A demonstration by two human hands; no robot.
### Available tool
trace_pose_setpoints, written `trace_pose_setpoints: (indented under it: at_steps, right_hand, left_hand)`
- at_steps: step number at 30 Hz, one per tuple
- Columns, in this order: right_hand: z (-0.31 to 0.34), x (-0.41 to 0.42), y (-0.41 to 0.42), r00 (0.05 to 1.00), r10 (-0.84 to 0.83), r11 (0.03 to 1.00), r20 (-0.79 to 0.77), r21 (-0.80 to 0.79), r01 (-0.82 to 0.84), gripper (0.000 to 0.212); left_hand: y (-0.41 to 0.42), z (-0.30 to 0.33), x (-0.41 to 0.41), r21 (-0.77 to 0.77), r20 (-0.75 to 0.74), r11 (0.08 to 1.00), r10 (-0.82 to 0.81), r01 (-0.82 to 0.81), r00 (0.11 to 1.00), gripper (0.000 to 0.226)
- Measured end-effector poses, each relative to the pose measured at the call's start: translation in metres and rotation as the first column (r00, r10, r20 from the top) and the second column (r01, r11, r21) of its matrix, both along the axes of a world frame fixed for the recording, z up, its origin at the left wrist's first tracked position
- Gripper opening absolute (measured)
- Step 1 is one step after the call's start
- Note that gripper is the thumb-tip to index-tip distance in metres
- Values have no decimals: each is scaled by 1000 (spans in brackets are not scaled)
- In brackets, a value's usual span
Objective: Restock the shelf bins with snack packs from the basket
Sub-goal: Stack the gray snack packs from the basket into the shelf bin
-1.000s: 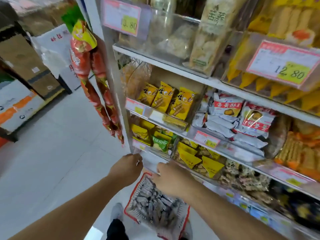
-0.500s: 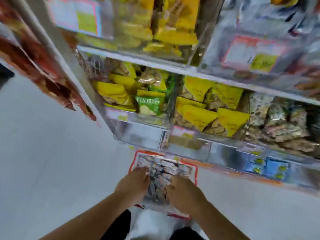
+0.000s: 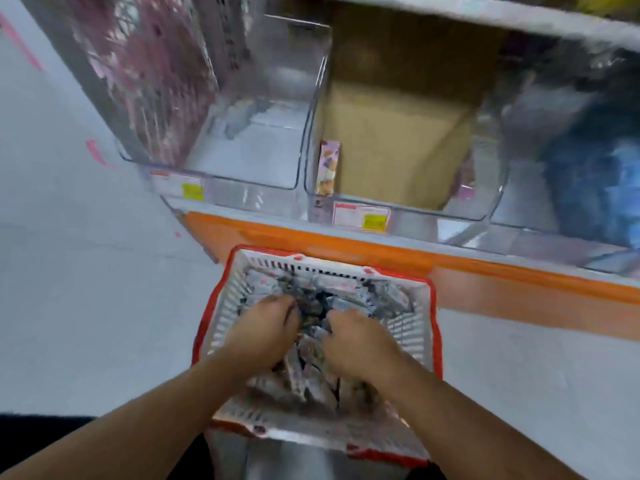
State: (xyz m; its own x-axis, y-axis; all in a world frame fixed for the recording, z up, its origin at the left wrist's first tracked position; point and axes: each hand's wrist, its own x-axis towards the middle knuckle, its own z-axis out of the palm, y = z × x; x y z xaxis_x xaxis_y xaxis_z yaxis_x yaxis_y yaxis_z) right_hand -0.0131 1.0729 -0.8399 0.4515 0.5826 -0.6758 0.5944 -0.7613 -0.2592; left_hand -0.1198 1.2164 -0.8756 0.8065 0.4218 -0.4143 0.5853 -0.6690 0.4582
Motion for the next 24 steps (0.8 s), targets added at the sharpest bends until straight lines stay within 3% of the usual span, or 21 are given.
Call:
trace_pose_setpoints:
  at_steps: [4, 13, 16, 24]
  right_hand:
    - [-4, -1, 2, 999, 8, 999, 41, 51, -10, 22]
    - [47, -73, -64, 988, 35, 994, 152, 93, -50, 21]
    - [51, -89, -81, 993, -22, 989, 117, 148, 4, 30]
    - [20, -85, -63, 996, -89, 983, 30, 166, 82, 17]
  left_hand:
    - [-2, -4, -7, 67, 52, 997, -39, 36, 998, 22]
    - [-35, 66, -68, 93, 116, 994, -72, 61, 991, 29]
    - [-31, 69, -91, 109, 72, 994, -41, 33, 997, 33]
    - [2, 42, -96, 115, 34, 992, 42, -46, 999, 42]
